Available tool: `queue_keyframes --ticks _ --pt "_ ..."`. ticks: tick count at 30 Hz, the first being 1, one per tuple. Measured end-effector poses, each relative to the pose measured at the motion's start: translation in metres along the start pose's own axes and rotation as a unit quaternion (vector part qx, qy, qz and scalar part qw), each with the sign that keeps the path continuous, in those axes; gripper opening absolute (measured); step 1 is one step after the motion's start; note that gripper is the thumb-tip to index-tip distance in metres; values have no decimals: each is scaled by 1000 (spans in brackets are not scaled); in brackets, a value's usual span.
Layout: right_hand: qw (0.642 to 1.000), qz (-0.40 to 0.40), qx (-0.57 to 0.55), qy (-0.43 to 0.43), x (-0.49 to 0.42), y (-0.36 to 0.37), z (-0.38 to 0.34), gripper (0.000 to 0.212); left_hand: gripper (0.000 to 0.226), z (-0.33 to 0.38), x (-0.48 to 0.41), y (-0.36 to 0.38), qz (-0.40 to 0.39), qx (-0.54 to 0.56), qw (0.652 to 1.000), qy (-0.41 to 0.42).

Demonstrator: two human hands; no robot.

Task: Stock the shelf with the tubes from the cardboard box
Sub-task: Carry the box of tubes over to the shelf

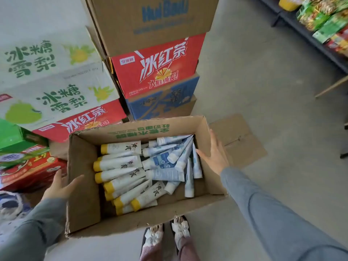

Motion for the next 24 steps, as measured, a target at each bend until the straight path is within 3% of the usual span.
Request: queue_keyframes --ticks 7,14,19,24 --pt "998 -19 -54 22 -6 12 14 81 44 -5 -2 11 7 51 999 1" --pt "989 -38 -129 63 -4 8 29 23 31 -9 -8 9 -4 84 996 -3" --pt "974 -49 -216 49 4 3 30 46 66 -20 -9 10 53 194 979 9" --pt "967 -41 -252 14 10 2 36 50 71 -23 -7 16 44 186 981 26"
Point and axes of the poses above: each hand's wrist, its own x-axis away from the middle knuckle, its own y-axis out of the palm, z = x × y, the point moved 7 cm from there along -x, towards the middle knuckle, and after that the axes turned 15 degrees about y, right-handed, at the moved point
